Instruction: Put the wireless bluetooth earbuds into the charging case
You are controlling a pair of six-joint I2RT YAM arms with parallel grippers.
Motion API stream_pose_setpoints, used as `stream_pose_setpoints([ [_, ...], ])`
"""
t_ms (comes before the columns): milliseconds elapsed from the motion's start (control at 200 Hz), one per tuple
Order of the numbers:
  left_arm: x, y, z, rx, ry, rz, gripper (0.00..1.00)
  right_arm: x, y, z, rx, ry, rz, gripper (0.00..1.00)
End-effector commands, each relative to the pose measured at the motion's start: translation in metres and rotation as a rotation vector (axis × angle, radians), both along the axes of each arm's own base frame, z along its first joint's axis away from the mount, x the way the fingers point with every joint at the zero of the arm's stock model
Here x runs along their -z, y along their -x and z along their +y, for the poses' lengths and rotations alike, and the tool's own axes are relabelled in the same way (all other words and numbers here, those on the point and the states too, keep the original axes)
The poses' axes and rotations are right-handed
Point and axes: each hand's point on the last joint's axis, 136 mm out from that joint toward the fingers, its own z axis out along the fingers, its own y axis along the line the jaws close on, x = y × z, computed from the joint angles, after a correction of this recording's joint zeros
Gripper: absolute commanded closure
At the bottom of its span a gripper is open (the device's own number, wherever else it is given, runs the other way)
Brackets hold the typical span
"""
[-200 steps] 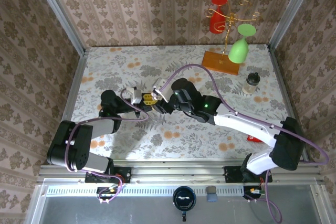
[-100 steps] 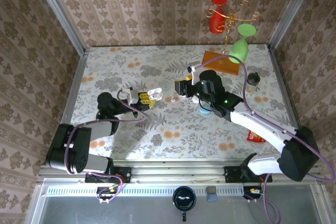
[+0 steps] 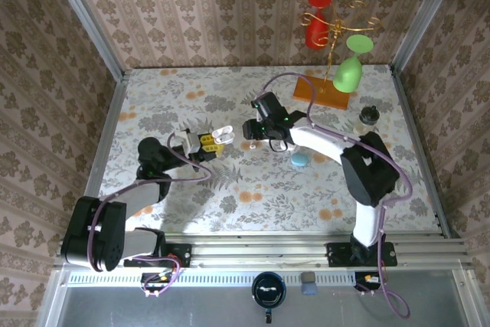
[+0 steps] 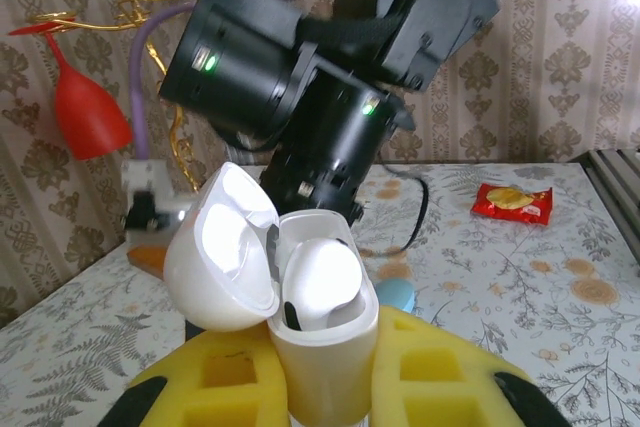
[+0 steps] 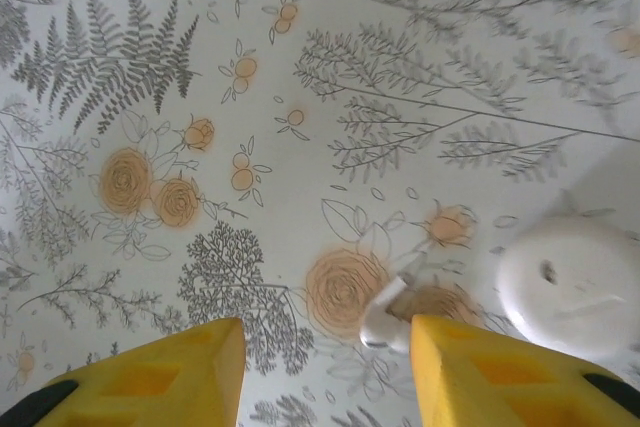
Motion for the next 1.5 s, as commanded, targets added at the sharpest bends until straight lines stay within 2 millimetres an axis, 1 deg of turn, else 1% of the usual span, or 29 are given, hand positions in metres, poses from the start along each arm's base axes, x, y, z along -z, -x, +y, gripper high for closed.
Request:
stream_pose_setpoints([
  [0,0.002,-0.002,0.001,-0.036,-0.009,0.007,1.0,0.019,0.003,0.013,-0.05,-0.012,0.119,0.52],
  [105,-0.002,-0.006,0.002,-0.06,0.001,0.03,1.0,0.034,-0.002,0.026,-0.088,-0.011,0.168,0.52],
  [230,0.004,-0.009,0.004,-0.087,-0.031,0.02,1.0,0.048,-0.01,0.035,-0.109,-0.003,0.199,0.52],
  [320,0.004,-0.009,0.004,-0.102,-0.037,0.001,1.0,0.059,-0.012,0.036,-0.112,0.012,0.226,0.51],
  [390,0.003,-0.008,0.005,-0.117,-0.038,-0.014,1.0,0.062,-0.014,0.037,-0.115,0.014,0.226,0.51],
  [405,0.003,-0.008,0.006,-0.123,-0.037,-0.016,1.0,0.065,-0.01,0.034,-0.115,0.028,0.245,0.51],
  [550,0.0,-0.01,0.008,-0.161,-0.03,-0.009,1.0,0.071,-0.003,0.024,-0.116,0.067,0.266,0.5],
  [740,-0.002,-0.014,0.007,-0.177,-0.018,0.009,1.0,0.072,0.008,0.012,-0.107,0.084,0.271,0.5],
  [820,-0.004,-0.014,0.009,-0.189,-0.011,-0.003,1.0,0.071,0.015,0.007,-0.098,0.082,0.273,0.5],
  [860,-0.003,-0.016,0.009,-0.2,-0.01,0.001,1.0,0.072,0.021,0.003,-0.095,0.088,0.283,0.5],
  [890,-0.003,-0.017,0.01,-0.204,-0.011,0.005,1.0,0.07,0.019,0.003,-0.09,0.076,0.262,0.5],
  [1025,0.0,-0.017,0.006,-0.174,-0.024,0.03,1.0,0.067,0.025,-0.006,-0.075,0.092,0.251,0.49],
  [1100,-0.002,-0.019,0.004,-0.168,-0.015,0.048,1.0,0.066,0.028,-0.009,-0.071,0.094,0.242,0.48],
  [1205,-0.003,-0.017,0.003,-0.151,-0.025,0.038,1.0,0.068,0.033,-0.016,-0.056,0.119,0.261,0.48],
  [1285,-0.002,-0.014,0.003,-0.146,-0.03,0.021,1.0,0.073,0.035,-0.025,-0.011,0.136,0.255,0.48],
  [1370,-0.001,-0.016,0.006,-0.178,-0.027,0.013,1.0,0.073,0.037,-0.031,0.026,0.14,0.245,0.48],
  [1495,0.0,-0.015,0.006,-0.177,-0.037,0.008,1.0,0.062,0.038,-0.028,0.028,0.082,0.205,0.43],
])
